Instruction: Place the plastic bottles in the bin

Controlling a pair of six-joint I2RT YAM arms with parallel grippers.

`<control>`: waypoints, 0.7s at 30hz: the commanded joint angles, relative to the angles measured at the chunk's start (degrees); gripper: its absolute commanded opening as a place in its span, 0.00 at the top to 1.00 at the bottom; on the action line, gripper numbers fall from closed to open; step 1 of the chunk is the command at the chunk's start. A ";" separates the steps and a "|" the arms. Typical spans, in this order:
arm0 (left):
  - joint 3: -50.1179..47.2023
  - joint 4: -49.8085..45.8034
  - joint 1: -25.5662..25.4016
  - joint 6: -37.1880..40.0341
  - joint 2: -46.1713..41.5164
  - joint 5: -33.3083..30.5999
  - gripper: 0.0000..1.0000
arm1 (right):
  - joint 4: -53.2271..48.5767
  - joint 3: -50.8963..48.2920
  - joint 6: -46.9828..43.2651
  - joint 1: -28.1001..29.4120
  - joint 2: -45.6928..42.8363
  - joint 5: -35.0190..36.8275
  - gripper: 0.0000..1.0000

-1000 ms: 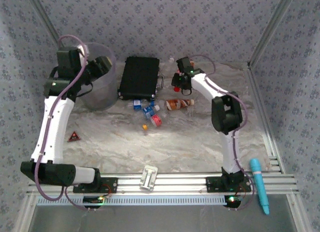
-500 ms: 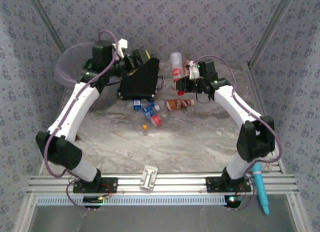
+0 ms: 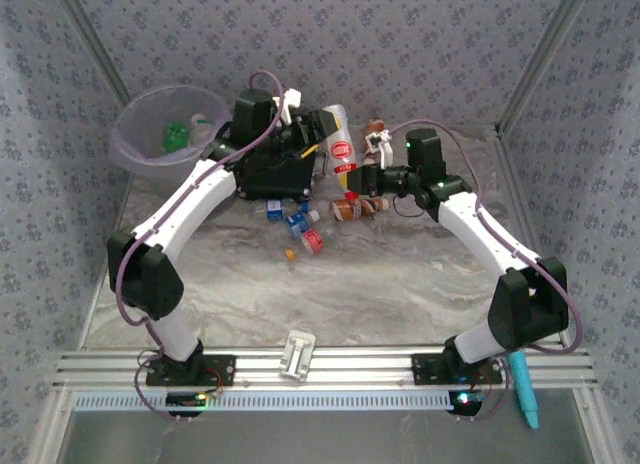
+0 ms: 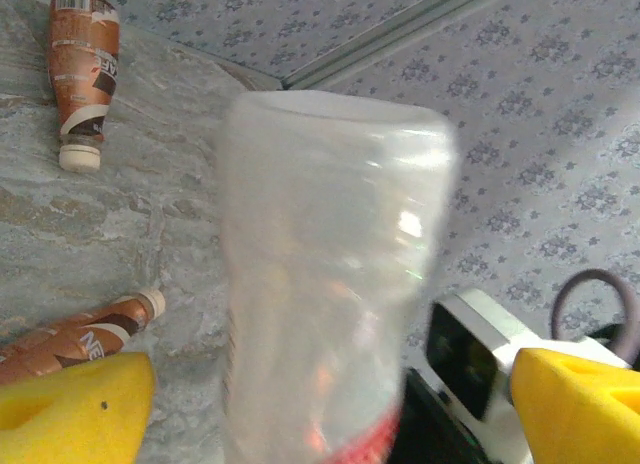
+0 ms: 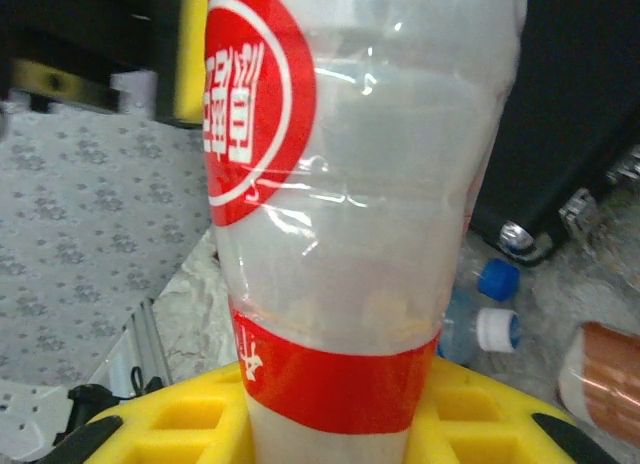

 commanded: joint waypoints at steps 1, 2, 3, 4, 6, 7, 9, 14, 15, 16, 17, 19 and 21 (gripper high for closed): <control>2.18 3.40 -0.95 -0.95 1.52 -0.55 0.11 | 1.58 0.07 0.37 1.43 -1.86 -2.97 0.68; 2.61 3.29 -1.03 -0.97 2.04 -0.69 0.12 | 1.51 0.29 0.20 1.77 -1.75 -2.94 0.68; 2.88 3.51 -0.99 -1.20 2.45 -0.70 0.14 | 1.06 0.51 -0.06 2.16 -1.54 -2.93 0.68; 2.98 3.91 -1.03 -1.50 2.72 -0.77 0.15 | 0.54 0.84 -0.38 2.50 -1.38 -2.91 0.68; 3.04 5.09 -1.04 -2.28 3.08 -0.88 0.21 | -0.48 1.48 -1.03 2.91 -0.93 -2.71 0.68; 3.04 5.23 -1.14 -2.35 3.19 -0.86 0.25 | -0.59 1.50 -1.15 3.05 -0.74 -2.63 0.68; 3.39 5.00 -1.15 -2.31 3.37 -0.97 0.34 | -0.60 1.50 -1.15 3.00 -0.55 -2.39 0.68; 3.67 4.30 -1.11 -2.34 3.37 -1.20 0.51 | -0.57 1.39 -0.97 3.00 -0.40 -1.50 0.66; 3.98 4.05 -1.12 -2.26 3.36 -1.26 0.55 | -0.58 1.45 -0.88 3.03 -0.33 -1.41 0.66; 4.19 3.78 -1.11 -2.14 3.45 -1.32 0.57 | -0.60 1.57 -0.88 3.08 -0.26 -1.39 0.65; 4.51 3.37 -1.13 -1.92 3.46 -1.44 0.58 | -0.69 1.67 -0.88 3.03 -0.15 -1.20 0.64; 5.19 2.68 -1.11 -1.45 3.45 -1.63 0.60 | -0.73 1.91 -0.75 2.97 -0.09 -1.13 0.61; 6.30 1.27 -1.10 -0.61 3.45 -1.91 0.61 | -1.12 2.39 -0.62 2.83 0.14 -0.98 0.49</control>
